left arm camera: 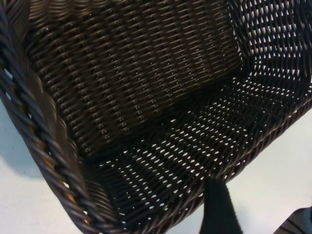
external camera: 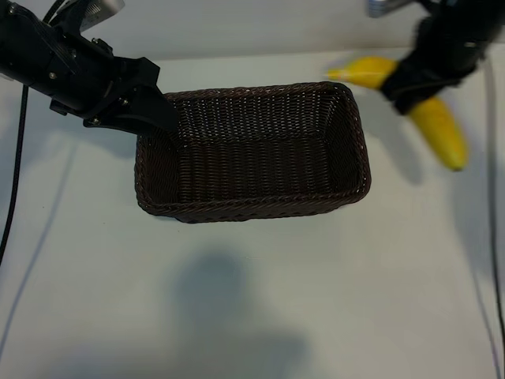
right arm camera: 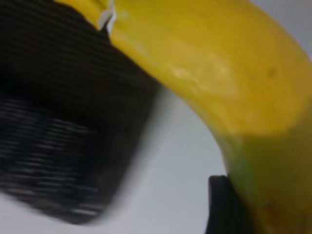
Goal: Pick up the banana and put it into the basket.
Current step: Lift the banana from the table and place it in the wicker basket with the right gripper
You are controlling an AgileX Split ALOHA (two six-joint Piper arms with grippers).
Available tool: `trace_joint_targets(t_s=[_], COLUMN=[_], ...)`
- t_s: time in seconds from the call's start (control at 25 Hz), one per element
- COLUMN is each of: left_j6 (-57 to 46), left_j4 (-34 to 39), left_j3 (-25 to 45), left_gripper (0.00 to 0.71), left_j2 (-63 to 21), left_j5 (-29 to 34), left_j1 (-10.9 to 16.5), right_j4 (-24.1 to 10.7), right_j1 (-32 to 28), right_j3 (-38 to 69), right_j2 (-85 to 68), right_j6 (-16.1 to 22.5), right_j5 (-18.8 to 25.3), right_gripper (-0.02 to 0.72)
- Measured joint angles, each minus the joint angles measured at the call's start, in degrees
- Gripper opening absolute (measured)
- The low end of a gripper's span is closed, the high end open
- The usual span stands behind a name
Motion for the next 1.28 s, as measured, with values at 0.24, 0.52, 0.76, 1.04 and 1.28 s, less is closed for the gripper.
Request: trace_joint_targets(t_s=[0.24,0.52,0.76,1.04,1.28], left_j6=[0.0,-0.08,-0.08,-0.03,-0.03], left_j4=[0.0,0.0,0.0,0.0,-0.05], left_j3=[0.0,0.0,0.0,0.0,0.0], left_gripper=[0.479,0.479,0.479,0.479,0.479], left_j2=[0.0,-0.18,-0.36,-0.36,-0.36], left_j5=[0.42,1.02,1.07,1.07,1.07], left_j1=[0.0,0.0,0.0,0.0,0.0], right_j4=[2.71,8.74,12.21,12.15,7.88], right_j1=[7.99,8.64,8.68,8.68,8.68], right_j3=[-3.4,-3.51,-3.51,-3.58,-8.06], right_j2=[0.88,5.29,6.9,7.03,6.7], right_j6=[3.73,5.88,5.71,6.58,7.25], right_j5=[-2.76,-7.32,-9.11,-8.91,-1.61], right_gripper=[0.425,0.425,0.425,0.572,0.522])
